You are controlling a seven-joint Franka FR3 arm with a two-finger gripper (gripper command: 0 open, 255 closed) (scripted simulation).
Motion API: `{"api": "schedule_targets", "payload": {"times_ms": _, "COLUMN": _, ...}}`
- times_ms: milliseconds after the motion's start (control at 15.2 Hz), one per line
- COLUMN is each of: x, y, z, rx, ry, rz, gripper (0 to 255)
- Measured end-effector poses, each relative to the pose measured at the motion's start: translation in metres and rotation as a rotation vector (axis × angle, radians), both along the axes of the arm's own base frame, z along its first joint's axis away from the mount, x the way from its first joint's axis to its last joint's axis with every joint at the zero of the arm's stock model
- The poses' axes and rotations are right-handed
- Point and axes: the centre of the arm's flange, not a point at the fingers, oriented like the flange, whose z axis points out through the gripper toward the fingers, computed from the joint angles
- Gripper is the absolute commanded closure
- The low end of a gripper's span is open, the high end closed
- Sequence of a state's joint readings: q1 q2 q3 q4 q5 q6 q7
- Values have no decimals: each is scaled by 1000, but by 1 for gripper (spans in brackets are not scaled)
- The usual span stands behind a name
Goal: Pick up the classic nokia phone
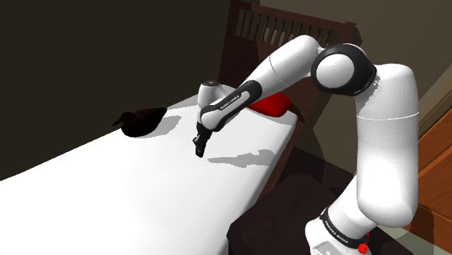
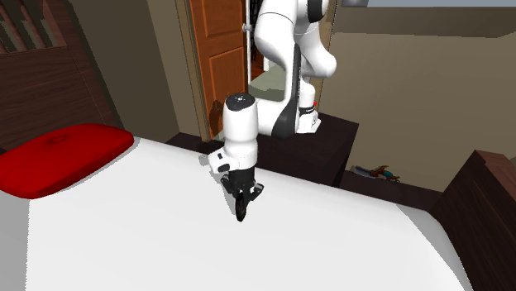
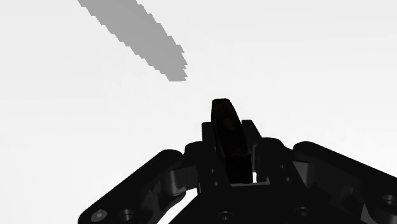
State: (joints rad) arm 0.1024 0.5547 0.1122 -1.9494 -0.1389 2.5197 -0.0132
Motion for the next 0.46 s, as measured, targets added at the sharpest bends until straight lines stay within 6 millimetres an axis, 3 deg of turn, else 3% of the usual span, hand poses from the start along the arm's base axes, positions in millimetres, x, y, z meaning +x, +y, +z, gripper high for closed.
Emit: {"api": "schedule_targets", "payload": {"times_ms": 462, "x": 0, "y": -2, "z": 35, "rx": 0, "ry": 0, "rz": 0, "gripper": 255}}
